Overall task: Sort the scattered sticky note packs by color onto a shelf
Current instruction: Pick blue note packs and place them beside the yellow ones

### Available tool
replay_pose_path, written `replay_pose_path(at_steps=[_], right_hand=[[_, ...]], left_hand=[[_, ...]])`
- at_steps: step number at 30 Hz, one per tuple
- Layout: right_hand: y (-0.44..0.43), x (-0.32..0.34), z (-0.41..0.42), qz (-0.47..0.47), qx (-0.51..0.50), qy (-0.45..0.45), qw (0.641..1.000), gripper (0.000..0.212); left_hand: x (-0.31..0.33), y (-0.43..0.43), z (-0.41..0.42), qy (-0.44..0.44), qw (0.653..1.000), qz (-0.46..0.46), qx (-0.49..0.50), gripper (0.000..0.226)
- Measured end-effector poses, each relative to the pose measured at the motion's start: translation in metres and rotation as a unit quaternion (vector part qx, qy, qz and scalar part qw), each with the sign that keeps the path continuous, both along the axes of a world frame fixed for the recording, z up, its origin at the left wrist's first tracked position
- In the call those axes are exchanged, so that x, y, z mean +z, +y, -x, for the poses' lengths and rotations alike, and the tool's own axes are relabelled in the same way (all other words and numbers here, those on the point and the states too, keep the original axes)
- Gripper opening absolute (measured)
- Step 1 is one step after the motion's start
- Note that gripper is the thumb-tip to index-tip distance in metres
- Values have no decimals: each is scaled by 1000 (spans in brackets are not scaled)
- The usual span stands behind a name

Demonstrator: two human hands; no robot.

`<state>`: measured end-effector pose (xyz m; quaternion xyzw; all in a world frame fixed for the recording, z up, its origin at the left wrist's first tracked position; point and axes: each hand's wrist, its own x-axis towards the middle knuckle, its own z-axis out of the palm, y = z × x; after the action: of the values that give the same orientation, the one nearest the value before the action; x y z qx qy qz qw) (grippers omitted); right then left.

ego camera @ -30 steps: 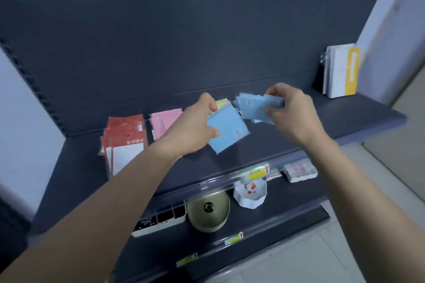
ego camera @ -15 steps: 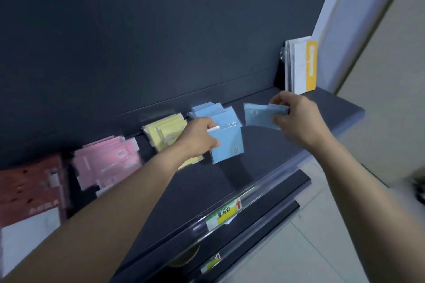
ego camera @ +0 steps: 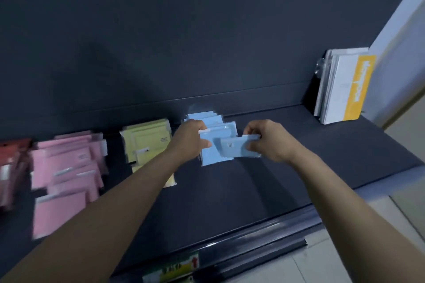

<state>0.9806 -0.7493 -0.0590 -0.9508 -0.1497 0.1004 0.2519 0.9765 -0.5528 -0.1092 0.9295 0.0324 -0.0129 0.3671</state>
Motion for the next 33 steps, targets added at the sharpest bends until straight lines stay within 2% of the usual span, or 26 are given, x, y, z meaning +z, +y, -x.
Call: replay_pose_path(at_steps=[3, 6, 9, 11, 13, 16, 18, 22, 27, 30, 33], right_hand=[[9, -16, -20, 3, 44, 40, 998, 18], [18, -32, -33, -6, 67, 75, 995, 23], [27, -42, -40, -25, 68, 81, 994, 16], [34, -46, -43, -6, 62, 66, 996, 12], [41, -47, -44, 37, 51, 32, 997, 24], [49, -42, -43, 126, 38, -31, 991, 52], [52, -34, -43, 146, 40, -50, 987, 58], [64, -6, -35, 140, 63, -85, 984, 42], [103, 38, 2, 72, 135, -139, 979, 22], [138, 66, 41, 39, 199, -180, 963, 18], [177, 94, 89, 21, 262, -235, 936, 24]], left_hand=[[-3, -1, -10, -18, 999, -6, 31, 27], [-5, -1, -11, -27, 998, -10, 54, 31], [-5, 0, -8, -37, 998, -6, 57, 28], [-4, 2, -4, -42, 997, -6, 68, 33], [-1, 4, 2, -51, 995, -19, 82, 38], [8, 8, 13, -70, 993, -39, 86, 34], [15, 11, 22, -82, 992, -56, 79, 29], [37, 20, 50, -101, 989, -84, 67, 24], [77, 48, 102, -149, 974, -150, 87, 23], [102, 75, 145, -172, 959, -192, 116, 25], [127, 107, 199, -190, 938, -242, 158, 24]])
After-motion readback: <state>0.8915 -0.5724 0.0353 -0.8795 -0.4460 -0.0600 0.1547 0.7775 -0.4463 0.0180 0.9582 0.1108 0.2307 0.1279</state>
